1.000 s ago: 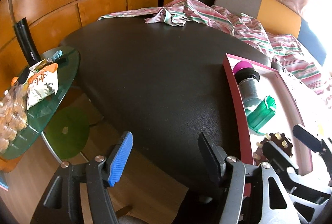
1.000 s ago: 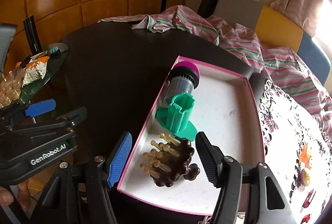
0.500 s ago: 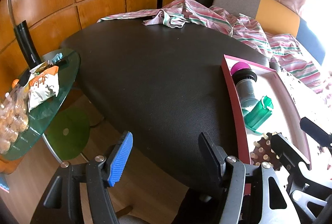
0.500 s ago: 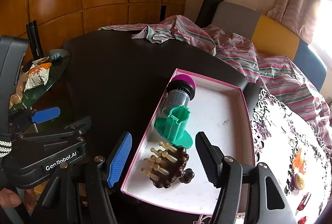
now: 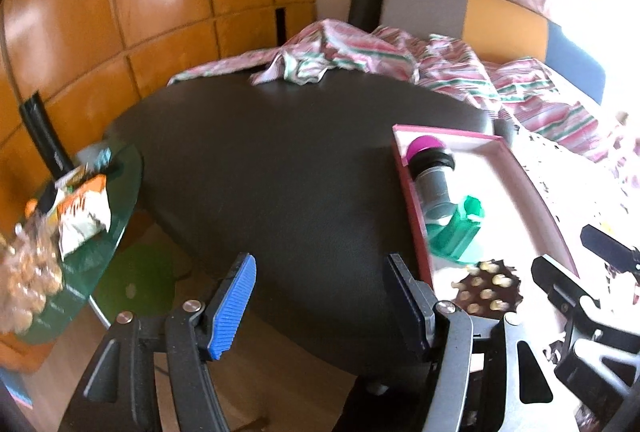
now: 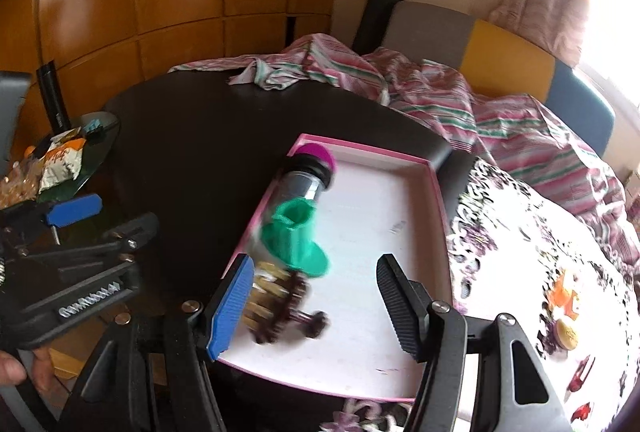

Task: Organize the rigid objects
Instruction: 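Move both tools back over the toys on the tablecloth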

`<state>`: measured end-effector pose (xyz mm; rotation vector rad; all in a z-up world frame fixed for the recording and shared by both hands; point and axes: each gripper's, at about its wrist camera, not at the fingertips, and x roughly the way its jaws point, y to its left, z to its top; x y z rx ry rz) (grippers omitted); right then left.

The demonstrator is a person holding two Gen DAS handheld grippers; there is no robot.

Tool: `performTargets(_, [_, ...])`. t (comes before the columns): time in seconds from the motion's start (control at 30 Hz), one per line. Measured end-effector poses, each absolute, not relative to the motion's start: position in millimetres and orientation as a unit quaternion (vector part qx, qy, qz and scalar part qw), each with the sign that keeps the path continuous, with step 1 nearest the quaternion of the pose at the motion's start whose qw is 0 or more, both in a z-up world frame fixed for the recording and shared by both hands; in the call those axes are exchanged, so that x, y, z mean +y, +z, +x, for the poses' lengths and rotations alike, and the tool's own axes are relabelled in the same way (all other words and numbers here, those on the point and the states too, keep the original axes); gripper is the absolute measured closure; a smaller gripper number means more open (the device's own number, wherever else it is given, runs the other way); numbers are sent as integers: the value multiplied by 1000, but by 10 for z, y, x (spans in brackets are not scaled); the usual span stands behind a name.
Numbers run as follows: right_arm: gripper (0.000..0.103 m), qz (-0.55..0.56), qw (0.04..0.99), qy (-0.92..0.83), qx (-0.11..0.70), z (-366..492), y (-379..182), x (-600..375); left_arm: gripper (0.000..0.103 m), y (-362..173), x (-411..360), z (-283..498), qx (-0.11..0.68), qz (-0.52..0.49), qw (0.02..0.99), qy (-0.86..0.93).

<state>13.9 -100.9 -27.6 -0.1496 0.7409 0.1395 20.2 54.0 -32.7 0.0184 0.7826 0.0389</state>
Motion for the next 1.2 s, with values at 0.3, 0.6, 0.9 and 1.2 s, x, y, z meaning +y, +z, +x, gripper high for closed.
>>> performTargets(0.3, [38,-32,925,-1,378,102,-246,-1852,36,-120,212,121,343,55,938,-17])
performTargets(0.6, [38,34,915,-90,391,10,-212,-2943,36,-39,-80,81,328,85,940,-50])
performTargets(0.9, [38,65,902,-174,389,-104,-181,-3873,35,3,-356,74,319,111,938,-76])
performTargets(1.2, [38,157,866,-266,393,-230,-471,-4741,34,17,-761,145,320,132,931,-115])
